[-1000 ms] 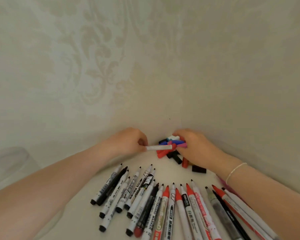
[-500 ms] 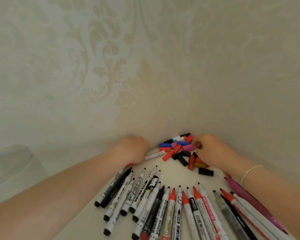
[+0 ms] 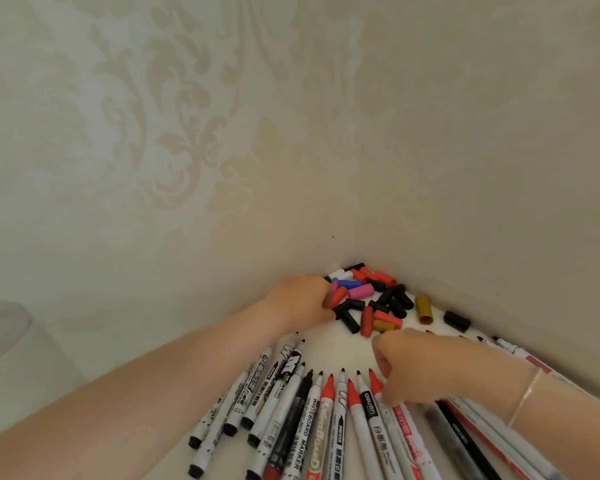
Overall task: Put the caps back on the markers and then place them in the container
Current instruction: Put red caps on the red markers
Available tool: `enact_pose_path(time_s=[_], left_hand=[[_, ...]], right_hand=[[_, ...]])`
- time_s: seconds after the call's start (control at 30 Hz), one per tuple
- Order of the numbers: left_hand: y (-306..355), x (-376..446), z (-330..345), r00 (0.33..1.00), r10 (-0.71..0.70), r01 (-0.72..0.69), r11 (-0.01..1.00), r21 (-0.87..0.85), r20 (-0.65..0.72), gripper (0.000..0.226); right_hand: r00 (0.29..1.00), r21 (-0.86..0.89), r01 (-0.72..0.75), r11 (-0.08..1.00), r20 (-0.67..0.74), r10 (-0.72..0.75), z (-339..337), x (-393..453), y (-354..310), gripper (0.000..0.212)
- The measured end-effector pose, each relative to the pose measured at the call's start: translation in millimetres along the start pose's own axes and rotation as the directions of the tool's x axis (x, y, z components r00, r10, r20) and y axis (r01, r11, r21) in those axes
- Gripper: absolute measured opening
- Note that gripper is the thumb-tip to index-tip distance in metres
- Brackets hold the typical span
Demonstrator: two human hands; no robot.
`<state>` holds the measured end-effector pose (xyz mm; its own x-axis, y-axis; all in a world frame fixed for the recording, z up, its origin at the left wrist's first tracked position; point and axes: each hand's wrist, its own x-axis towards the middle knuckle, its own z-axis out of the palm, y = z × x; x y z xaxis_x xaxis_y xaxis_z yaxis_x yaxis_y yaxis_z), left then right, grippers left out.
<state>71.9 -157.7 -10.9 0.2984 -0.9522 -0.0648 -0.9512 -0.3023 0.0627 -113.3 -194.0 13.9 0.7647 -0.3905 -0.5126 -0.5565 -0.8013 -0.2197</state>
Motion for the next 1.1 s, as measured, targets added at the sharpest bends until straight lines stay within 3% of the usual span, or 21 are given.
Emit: enact_pose_path(time_s=[0.13, 0.43, 0.53, 0.67, 0.83, 0.9, 1.0, 1.03, 1.1], left_hand=[[8, 2, 4, 0.998, -0.018, 0.018, 1.0, 0.0, -0.064, 0.018], [9, 0, 5, 0.983, -0.174, 0.162, 0.974, -0.162, -0.066, 0.02], [7, -3, -7, 0.979, -0.191, 0.154, 0.926, -0.344, -0.076, 0.017], [3, -22, -27, 0.995, -0.105, 0.08, 0.746, -0.661, 0.003, 0.017], [0, -46, -40, 0.999, 0.003, 0.035, 0.714, -0.699, 0.052, 0.015], [-3, -51, -40, 0.999, 0.002, 0.034, 0.73, -0.683, 0.052, 0.018], [-8, -56, -39, 1.0, -0.01, 0.019, 0.729, -0.684, 0.017, 0.019], [-8, -57, -39, 1.0, -0.017, 0.015, 0.719, -0.695, 0.004, 0.02], [-8, -59, -41, 0.999, -0.027, 0.0, 0.706, -0.708, -0.028, 0.022]], right_hand=[[0.991, -0.074, -0.016, 0.997, -0.133, 0.006, 16, -1, -5, 0.016], [0.985, -0.033, -0.057, 0.998, -0.163, 0.051, 29, -3, -9, 0.03], [0.98, -0.061, -0.089, 0.994, -0.182, 0.076, 32, 0, -9, 0.028], [0.967, -0.096, -0.132, 0.987, -0.23, 0.107, 35, 5, -8, 0.028], [0.94, -0.025, -0.156, 0.988, -0.31, 0.14, 36, 9, -10, 0.021], [0.93, 0.058, -0.102, 0.993, -0.349, 0.116, 31, 8, -7, 0.021], [0.883, 0.378, 0.07, 0.923, -0.454, 0.119, 15, 8, 4, 0.033], [0.871, 0.525, 0.168, 0.834, -0.475, 0.124, 9, 7, 6, 0.029], [0.879, 0.761, 0.343, 0.551, -0.467, 0.098, -4, 0, 8, 0.017]])
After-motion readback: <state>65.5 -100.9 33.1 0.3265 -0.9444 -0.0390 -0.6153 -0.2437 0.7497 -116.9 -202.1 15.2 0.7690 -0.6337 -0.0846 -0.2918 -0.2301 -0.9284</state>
